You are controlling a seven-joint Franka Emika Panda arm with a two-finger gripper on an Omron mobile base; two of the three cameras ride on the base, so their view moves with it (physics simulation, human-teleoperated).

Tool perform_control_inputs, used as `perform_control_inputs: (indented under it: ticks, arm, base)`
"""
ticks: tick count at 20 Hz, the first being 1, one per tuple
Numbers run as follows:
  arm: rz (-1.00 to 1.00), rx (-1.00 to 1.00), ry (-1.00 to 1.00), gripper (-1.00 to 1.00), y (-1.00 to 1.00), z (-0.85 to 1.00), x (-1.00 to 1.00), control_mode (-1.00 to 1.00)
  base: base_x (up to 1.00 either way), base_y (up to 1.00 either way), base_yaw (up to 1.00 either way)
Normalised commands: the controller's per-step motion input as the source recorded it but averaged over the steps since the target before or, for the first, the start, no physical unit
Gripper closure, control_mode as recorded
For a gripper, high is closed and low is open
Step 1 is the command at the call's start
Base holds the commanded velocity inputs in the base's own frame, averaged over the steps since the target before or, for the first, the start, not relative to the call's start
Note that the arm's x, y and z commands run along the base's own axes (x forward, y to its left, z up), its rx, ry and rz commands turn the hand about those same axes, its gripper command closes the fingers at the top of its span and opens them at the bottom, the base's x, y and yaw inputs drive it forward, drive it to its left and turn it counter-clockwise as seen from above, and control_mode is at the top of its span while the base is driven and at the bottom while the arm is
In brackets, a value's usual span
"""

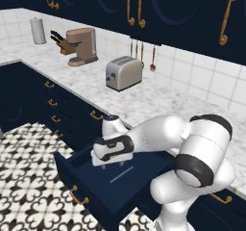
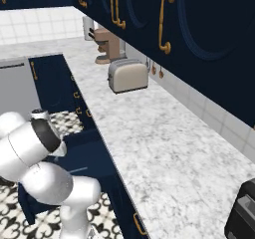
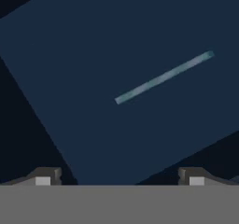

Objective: Take a straw from the drawer in front and place it inside the glass cup on the dining counter.

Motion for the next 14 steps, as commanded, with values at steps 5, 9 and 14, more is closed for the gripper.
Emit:
perform_control_inputs:
  ticks: [5, 9, 14]
  arm:
    - [-0.2, 0.0, 0.0, -1.0, -0.45, -0.04, 0.25, -1.0]
    - [-0.18, 0.0, 0.0, -1.0, -0.32, -0.13, 0.41, -1.0]
    - [-0.17, 0.0, 0.0, -1.0, -0.23, -0.18, 0.22, -1.0]
  base:
    - [0.0, 0.0, 0.0]
    - [0.0, 0.0, 0.0]
    - [0.0, 0.0, 0.0]
